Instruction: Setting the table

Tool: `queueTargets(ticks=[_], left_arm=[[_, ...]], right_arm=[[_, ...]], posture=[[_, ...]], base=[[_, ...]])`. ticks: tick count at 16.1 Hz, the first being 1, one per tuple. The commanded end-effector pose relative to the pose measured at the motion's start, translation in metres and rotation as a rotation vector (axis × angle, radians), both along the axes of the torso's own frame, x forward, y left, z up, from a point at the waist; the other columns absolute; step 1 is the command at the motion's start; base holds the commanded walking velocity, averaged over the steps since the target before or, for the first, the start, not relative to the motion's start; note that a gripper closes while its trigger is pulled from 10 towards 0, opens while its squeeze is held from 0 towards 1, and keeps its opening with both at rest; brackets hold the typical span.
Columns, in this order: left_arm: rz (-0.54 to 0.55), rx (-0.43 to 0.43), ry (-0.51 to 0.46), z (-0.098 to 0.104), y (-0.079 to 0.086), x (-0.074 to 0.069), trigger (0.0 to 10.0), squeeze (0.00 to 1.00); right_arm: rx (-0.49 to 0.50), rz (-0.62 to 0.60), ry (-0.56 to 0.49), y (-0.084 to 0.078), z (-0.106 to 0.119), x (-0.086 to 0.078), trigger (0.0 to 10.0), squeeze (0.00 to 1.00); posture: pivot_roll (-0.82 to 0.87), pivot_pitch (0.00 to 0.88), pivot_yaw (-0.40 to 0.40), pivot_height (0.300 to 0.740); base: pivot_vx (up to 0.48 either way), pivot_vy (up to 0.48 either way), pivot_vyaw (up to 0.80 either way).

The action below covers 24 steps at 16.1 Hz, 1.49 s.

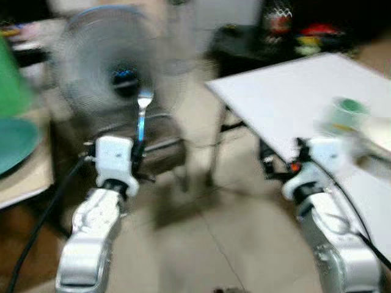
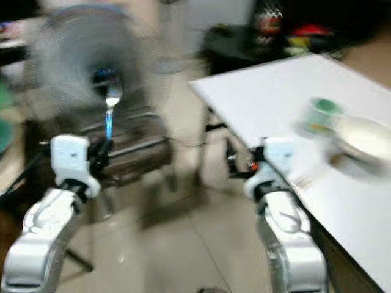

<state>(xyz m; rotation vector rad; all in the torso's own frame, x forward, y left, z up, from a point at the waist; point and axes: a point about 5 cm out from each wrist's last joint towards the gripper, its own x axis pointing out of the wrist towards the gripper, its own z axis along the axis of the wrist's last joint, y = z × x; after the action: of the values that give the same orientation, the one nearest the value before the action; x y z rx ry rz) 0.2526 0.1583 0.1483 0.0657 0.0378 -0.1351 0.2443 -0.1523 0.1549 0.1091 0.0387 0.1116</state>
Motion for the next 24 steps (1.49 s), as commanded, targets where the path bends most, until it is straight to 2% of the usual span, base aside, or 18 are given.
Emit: queueTargets(ticks=[1,2,3,6,7,10,11,12,13,17,24], left_arm=[[-0.025,-0.006,-0.012,0.004,-0.005,0.001,0.0,0.00],[-0.024,0.031,-0.015,0.005,-0.005,0.002,8.7,0.00],[-0.029,0.045,-0.010,0.003,-0.005,0.002,10.0,0.00],[-0.083,0.029,-0.011,0.004,-0.011,-0.003,10.0,0.00],[-0.081,-0.007,-0.036,0.006,-0.016,-0.003,10.0,0.00],[-0.083,-0.012,-0.073,0.015,-0.025,0.002,10.0,0.00],[-0.058,-0.018,-0.035,0.008,-0.022,0.000,10.0,0.00],[-0.088,0.036,-0.002,0.000,-0.020,-0.006,10.0,0.00],[-0.090,0.046,0.008,-0.001,-0.020,-0.006,10.0,0.00],[-0.081,0.046,-0.013,0.003,-0.017,0.000,10.0,0.00],[-0.102,0.044,-0.010,0.005,-0.015,0.001,10.0,0.00]], right_arm=[[-0.009,-0.022,-0.014,-0.004,0.002,-0.001,10.0,0.00],[-0.004,-0.030,-0.013,-0.004,0.002,-0.002,10.0,0.00],[-0.002,-0.031,-0.013,-0.003,0.003,-0.003,10.0,0.00],[-0.013,-0.029,-0.010,-0.003,0.004,-0.007,10.0,0.00],[-0.001,-0.028,-0.004,-0.006,0.004,-0.005,10.0,0.00],[0.009,-0.034,0.016,-0.006,0.004,0.005,10.0,0.00],[-0.018,-0.022,0.021,-0.004,0.006,0.008,10.0,0.00],[-0.021,-0.030,0.022,-0.004,0.005,0.004,10.0,0.00],[-0.021,-0.033,0.022,-0.005,0.005,0.003,10.0,0.00],[-0.024,-0.042,0.033,-0.003,0.001,0.004,10.0,0.00],[-0.027,-0.130,0.058,-0.011,0.000,-0.003,10.0,0.00]], posture=[[0.01,0.000,0.042,0.740],[0.00,0.000,0.047,0.740],[0.00,0.000,0.053,0.740],[0.00,0.000,0.049,0.740],[0.01,0.000,0.026,0.740],[0.00,0.000,0.003,0.740],[0.00,0.000,0.008,0.740],[0.00,0.000,0.009,0.740],[0.00,0.000,0.009,0.740],[0.01,0.000,0.018,0.740],[-0.02,0.000,0.076,0.740]], base=[[0.000,0.000,-0.80],[0.000,0.000,-0.80],[0.000,0.000,-0.80],[0.000,0.000,-0.80],[0.000,0.000,-0.80],[0.000,0.000,-0.80],[0.000,0.000,-0.80],[0.000,0.000,-0.80],[0.000,0.000,-0.80],[0.000,0.068,-0.80],[0.000,0.405,-0.80]])
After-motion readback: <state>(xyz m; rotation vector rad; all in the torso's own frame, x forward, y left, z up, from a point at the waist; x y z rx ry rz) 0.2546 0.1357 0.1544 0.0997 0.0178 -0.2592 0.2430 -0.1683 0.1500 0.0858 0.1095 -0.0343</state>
